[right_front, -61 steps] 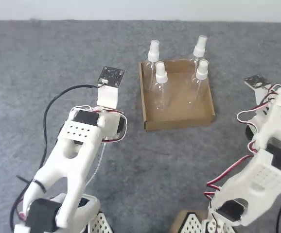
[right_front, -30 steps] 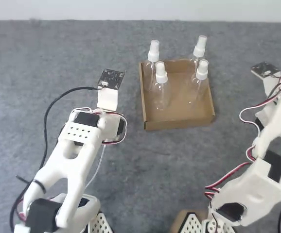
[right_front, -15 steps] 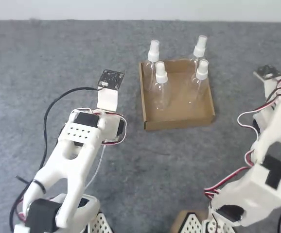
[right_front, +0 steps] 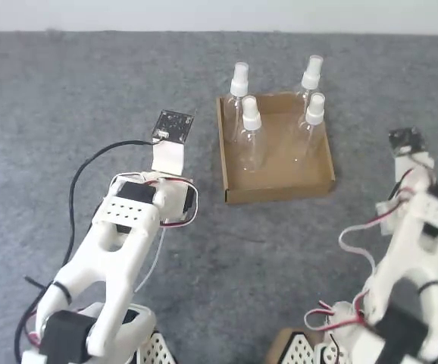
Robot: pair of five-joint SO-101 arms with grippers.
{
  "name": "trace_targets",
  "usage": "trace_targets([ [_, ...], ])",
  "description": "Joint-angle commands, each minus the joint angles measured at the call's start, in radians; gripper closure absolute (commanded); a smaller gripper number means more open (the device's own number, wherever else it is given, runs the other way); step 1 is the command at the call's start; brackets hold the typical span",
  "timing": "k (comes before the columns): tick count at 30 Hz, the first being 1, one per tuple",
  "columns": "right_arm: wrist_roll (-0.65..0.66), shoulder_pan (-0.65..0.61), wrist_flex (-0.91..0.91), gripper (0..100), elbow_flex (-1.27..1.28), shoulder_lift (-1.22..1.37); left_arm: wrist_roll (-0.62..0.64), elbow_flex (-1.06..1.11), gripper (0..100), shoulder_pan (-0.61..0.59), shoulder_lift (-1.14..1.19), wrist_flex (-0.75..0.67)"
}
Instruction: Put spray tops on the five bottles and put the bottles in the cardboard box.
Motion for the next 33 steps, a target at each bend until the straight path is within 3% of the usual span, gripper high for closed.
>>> trace_targets([
  [1,-0.015,-0.013,-0.124,98.5,0.176,-0.209,0.005,0.001,99,-0.005,-0.040,-0.037],
  [10,-0.015,-0.015,-0.220,98.5,0.428,-0.443,0.005,0.130,99,-0.003,-0.041,-0.278],
  [13,-0.015,-0.035,-0.225,98.5,0.485,-0.503,0.005,0.137,98,-0.003,-0.041,-0.293],
  [19,-0.015,-0.084,-0.225,98.5,0.614,-0.647,0.006,0.137,84,-0.003,-0.043,-0.292],
  [23,-0.015,-0.088,-0.217,98.5,0.687,-0.773,0.006,0.131,83,-0.014,-0.077,-0.292],
  [33,-0.015,-0.088,-0.189,98.5,0.873,-1.073,0.034,0.289,83,-0.180,-0.594,-0.290],
])
